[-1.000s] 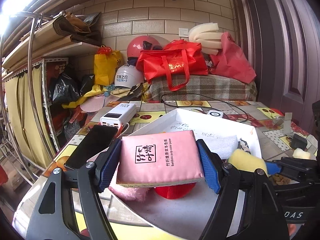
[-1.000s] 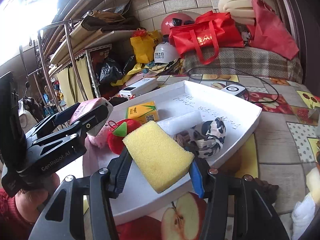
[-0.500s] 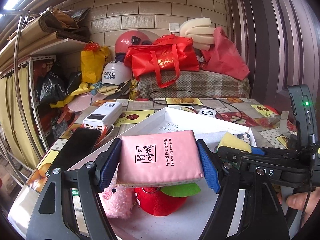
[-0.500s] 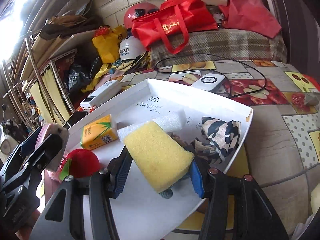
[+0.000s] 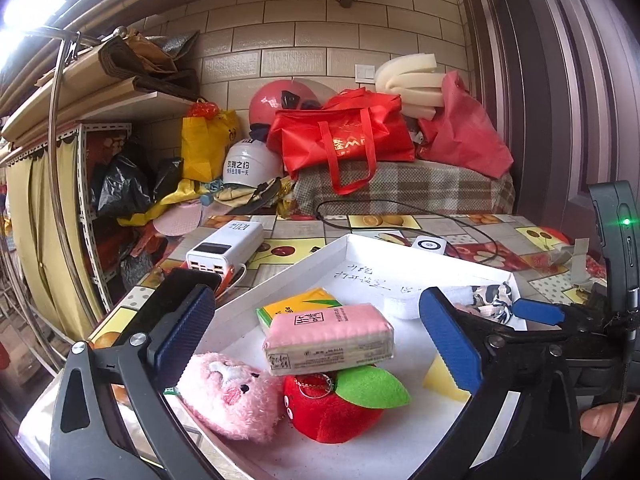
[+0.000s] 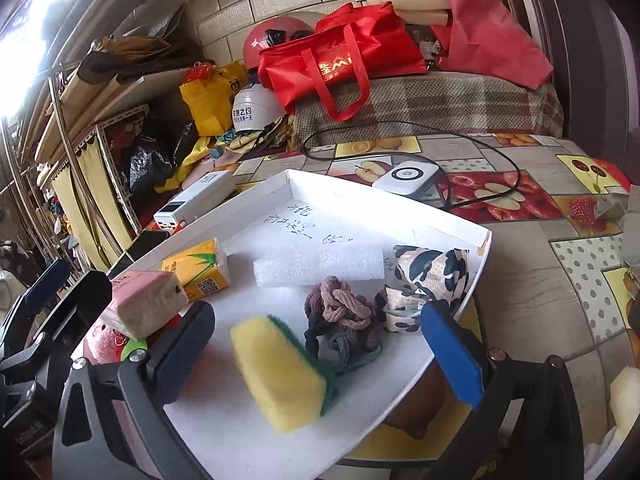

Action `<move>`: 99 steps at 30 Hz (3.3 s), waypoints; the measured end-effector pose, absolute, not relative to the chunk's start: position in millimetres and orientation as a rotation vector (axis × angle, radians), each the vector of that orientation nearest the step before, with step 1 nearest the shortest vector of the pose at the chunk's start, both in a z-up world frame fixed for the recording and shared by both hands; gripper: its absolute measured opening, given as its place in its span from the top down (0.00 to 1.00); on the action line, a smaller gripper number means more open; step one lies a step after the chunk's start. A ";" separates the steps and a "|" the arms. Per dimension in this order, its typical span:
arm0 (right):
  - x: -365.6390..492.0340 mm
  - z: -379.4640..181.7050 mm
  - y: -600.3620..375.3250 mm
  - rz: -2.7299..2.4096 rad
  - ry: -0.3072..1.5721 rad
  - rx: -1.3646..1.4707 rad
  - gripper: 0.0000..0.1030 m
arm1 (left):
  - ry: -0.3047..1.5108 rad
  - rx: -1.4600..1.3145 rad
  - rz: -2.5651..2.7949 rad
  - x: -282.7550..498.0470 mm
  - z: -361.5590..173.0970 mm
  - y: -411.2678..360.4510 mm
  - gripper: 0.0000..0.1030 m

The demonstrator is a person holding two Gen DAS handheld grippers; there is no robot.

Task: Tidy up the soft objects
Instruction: 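Open the left tool to drop the pink pouch while the right tool releases the sponge, then withdraw both tools from the tray toward the remaining items, then grasp the white foam sheet with the left tool while the right tool grasps the white sock, then carry the foam sheet with the left tool while the right tool carries the sock over the tray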

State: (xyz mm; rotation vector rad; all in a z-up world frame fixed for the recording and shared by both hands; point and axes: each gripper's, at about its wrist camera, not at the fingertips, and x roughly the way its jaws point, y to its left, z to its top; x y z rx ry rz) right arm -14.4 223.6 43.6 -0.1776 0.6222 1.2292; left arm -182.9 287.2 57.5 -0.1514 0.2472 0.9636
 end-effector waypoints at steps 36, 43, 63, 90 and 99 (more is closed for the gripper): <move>-77.2 62.4 114.8 1.321 0.226 -0.224 0.00 | 0.196 -0.240 0.943 -204.6 58.2 261.8 0.00; -9.5 60.3 43.3 1.164 0.353 -0.124 0.00 | 0.282 -0.083 0.695 -164.7 59.6 196.4 0.00; 84.7 16.1 31.8 1.207 0.859 -0.163 0.30 | 0.784 -0.060 0.091 -26.8 22.9 99.8 0.01; 67.8 56.8 -41.6 1.110 0.493 0.004 0.64 | 0.443 0.084 0.245 -74.6 55.8 79.3 0.42; 50.8 64.3 -40.9 1.053 0.367 -0.059 0.64 | 0.308 0.002 0.408 -103.2 67.1 106.3 0.41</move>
